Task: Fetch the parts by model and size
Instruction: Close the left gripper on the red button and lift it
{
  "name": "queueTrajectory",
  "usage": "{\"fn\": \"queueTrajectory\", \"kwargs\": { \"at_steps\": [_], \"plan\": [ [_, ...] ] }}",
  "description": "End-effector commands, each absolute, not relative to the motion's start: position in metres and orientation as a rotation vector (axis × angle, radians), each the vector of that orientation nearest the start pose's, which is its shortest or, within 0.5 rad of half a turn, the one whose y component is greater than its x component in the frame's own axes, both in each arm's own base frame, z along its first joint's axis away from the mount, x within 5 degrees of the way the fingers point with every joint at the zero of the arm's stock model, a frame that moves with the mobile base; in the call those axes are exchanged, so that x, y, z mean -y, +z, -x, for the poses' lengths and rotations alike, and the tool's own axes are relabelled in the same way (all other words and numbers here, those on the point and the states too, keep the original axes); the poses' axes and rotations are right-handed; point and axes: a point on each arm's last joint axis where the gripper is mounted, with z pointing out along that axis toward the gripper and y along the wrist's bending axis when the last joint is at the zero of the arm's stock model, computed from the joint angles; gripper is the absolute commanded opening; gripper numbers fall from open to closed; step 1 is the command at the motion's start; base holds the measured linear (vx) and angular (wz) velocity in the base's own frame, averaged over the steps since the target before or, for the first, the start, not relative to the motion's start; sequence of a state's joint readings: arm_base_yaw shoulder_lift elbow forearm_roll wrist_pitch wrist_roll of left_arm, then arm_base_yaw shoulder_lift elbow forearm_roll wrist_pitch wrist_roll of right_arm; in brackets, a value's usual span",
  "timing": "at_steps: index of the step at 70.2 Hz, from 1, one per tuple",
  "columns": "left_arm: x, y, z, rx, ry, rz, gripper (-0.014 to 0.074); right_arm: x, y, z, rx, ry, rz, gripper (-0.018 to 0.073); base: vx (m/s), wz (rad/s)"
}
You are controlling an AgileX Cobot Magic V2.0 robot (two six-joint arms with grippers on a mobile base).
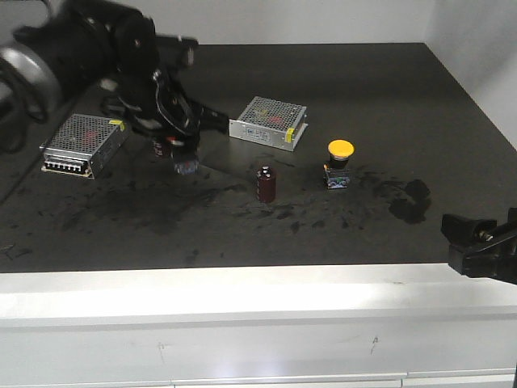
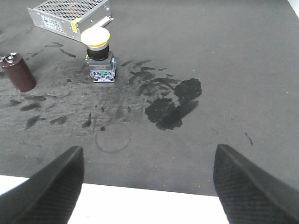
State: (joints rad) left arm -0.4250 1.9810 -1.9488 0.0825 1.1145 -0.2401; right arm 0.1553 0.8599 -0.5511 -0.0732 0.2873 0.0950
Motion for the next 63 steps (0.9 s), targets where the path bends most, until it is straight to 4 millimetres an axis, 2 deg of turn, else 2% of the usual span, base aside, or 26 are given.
{"fn": "queueTrajectory", "kwargs": {
  "at_steps": [1,12,24,43,63],
  "plan": [
    [0.170,0.387,-0.381,-2.406,-0.154,-0.268,-0.0008,-0.027,0.300,-0.176,-1.975,0.097,0.127,0.0549,0.00,0.00],
    [0.157,0.418,-0.350,-2.294,-0.183,-0.268,-0.0007,-0.027,0.300,-0.176,-1.975,0.097,0.127,0.0549,0.00,0.00],
    [0.137,0.427,-0.307,-2.177,-0.221,-0.272,-0.0007,-0.027,0.300,-0.176,-1.974,0.097,0.127,0.0549,0.00,0.00],
    [0.100,0.417,-0.226,-2.015,-0.274,-0.278,-0.0007,-0.027,0.300,-0.176,-1.974,0.097,0.127,0.0549,0.00,0.00],
    [0.060,0.392,-0.144,-1.886,-0.277,-0.282,-0.0007,-0.027,0.300,-0.176,-1.974,0.097,0.127,0.0549,0.00,0.00]
  ]
}}
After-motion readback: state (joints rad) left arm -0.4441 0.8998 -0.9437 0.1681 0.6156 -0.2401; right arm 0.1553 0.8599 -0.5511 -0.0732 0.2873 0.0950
